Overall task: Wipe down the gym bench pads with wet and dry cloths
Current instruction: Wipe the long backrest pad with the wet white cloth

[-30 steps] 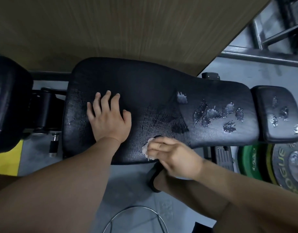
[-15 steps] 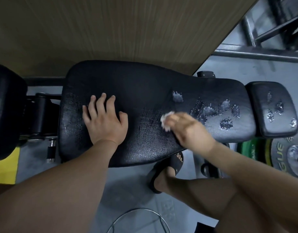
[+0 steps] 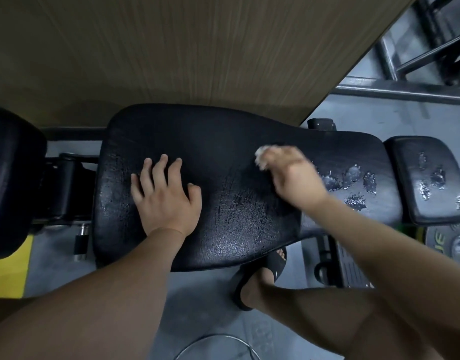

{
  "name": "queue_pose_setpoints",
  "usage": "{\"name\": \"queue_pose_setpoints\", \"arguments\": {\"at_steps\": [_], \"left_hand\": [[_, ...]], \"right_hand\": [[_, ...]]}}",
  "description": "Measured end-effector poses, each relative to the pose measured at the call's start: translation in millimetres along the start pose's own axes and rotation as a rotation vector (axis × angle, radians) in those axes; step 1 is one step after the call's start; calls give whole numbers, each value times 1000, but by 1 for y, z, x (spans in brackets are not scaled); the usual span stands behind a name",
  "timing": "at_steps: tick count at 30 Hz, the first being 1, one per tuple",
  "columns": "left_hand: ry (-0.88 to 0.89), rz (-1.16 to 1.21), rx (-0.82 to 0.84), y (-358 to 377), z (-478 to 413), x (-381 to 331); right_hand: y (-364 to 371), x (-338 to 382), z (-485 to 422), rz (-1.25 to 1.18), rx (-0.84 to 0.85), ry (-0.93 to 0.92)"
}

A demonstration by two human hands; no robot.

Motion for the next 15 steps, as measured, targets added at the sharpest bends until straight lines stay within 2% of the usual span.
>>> {"name": "queue_pose_setpoints", "arguments": {"at_steps": [2, 4, 6, 9, 10, 11, 15], "left_hand": [[3, -9, 3, 0, 0, 0], [1, -11, 6, 0, 0, 0], [-1, -6, 9, 1, 0, 0], [-6, -9, 12, 0, -1, 1], [-5, -10, 14, 0, -1, 0], [-4, -10, 15, 0, 0, 0], [-5, -12, 11, 0, -1, -1]], "right_hand": [[-6, -41, -17, 70, -109, 297], [1, -44, -28, 75, -129, 437], [13, -9, -31, 21, -99, 341], [21, 31, -20, -31, 26, -24], [16, 25, -21, -41, 29, -72], [11, 10, -24, -33, -6, -41], [4, -58, -45, 96, -131, 506]]}}
Point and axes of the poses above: each hand's wrist, its own z-axis away from the middle knuckle, its own y-axis out of the palm, x = y × z, the point moved 5 cm from there along -z, towards the middle knuckle, and after that the axes turned 1 degree about y, right-handed, at the moved point
